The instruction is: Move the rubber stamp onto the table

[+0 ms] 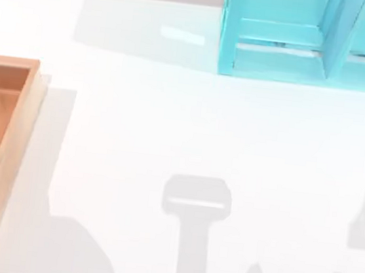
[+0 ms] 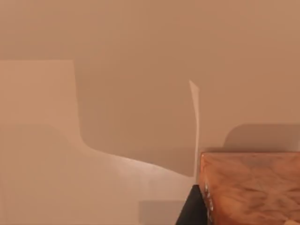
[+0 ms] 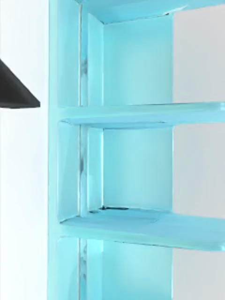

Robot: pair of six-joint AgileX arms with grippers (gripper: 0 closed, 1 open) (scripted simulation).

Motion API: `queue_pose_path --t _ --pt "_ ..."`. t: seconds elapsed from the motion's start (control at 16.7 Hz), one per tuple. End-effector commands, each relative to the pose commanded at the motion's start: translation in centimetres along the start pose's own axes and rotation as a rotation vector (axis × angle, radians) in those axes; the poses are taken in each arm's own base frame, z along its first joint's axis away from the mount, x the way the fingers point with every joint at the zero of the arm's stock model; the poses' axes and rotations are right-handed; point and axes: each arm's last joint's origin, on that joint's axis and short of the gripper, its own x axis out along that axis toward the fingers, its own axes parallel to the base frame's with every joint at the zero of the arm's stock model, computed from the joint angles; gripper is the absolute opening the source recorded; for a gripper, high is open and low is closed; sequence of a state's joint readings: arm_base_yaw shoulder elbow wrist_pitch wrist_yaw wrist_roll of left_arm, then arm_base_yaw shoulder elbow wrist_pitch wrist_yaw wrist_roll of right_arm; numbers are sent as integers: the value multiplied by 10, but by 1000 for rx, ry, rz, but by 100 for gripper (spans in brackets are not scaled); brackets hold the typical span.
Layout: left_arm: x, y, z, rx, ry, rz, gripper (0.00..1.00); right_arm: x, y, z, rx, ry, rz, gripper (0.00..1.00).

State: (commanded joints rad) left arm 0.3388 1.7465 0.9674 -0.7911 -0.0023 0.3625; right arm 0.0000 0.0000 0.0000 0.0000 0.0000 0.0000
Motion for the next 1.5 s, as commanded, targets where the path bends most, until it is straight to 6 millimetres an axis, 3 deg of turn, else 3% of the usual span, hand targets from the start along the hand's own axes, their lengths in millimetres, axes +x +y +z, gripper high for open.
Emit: queue_pose_path --t 0.12,0.66,0.78,1.02,1.2,1.32,1.5 --pt "0 0 0 0 0 0 0 0 0 0 0 0 0 100" --pt "-2 -1 1 2 -4 1 0 0 0 0 0 0 0 100" --pt "-19 -9 7 1 -43 17 0 0 0 0 0 0 0 100" --pt "-96 -58 25 -16 -190 40 0 0 0 0 0 0 0 100" --pt "-145 -107 18 -31 -208 6 0 0 0 0 0 0 0 100" --pt "-158 -129 8 -30 -149 -6 0 0 0 0 0 0 0 100" --pt "-155 -147 1 -8 -35 -2 0 0 0 0 0 0 0 100"
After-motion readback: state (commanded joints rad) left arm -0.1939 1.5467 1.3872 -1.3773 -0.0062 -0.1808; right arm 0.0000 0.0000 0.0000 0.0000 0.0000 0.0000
